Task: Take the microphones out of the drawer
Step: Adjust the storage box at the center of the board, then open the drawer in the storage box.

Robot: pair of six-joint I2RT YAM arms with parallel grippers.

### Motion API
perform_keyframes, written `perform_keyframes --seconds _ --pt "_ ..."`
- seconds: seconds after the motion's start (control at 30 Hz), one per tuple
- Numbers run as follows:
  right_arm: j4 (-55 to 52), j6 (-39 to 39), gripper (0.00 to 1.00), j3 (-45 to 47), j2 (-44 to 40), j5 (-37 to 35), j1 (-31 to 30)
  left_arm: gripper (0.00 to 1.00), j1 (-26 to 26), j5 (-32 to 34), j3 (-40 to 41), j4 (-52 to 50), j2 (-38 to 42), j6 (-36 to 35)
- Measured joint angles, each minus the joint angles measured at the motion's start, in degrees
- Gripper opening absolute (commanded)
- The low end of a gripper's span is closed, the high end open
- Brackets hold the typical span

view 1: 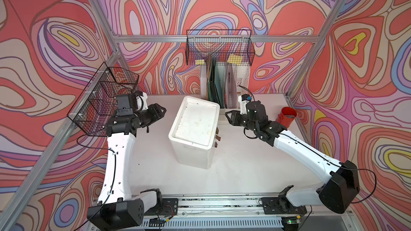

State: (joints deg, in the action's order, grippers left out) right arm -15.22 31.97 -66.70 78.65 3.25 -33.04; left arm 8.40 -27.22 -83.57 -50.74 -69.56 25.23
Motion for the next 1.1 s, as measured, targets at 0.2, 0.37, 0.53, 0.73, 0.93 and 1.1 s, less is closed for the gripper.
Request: perform_keyframes --seconds 0.2,0.37,0.53,0.73,0.93,1.1 --pt "-0.26 2.45 0.57 1.22 -0.90 6.19 0.02 0.67 -6.05 3.48 -5.84 -7.39 -1.92 -4.09" --pt "0.00 4.31 0.58 2.56 -1.29 9.07 0.07 0.69 -10.80 7.85 -8.48 -12.13 -5.09 -7.04" --pt "1.09 5.90 0.64 4.24 -2.56 10.34 0.22 0.70 -14.88 12.26 -9.99 -15.28 -7.91 -9.40" --pt "2.21 7.02 0.65 6.32 -3.87 10.69 0.39 0.70 -20.79 17.59 -12.37 -17.44 -11.04 -11.91" --pt "2.69 7.80 0.65 8.13 -4.70 10.86 0.44 0.66 -23.96 22.71 -12.59 -17.75 -13.62 -13.31" --pt "6.05 9.25 0.63 11.15 -5.53 13.20 1.16 0.50 -26.25 26.01 -12.94 -17.97 -15.43 -13.90"
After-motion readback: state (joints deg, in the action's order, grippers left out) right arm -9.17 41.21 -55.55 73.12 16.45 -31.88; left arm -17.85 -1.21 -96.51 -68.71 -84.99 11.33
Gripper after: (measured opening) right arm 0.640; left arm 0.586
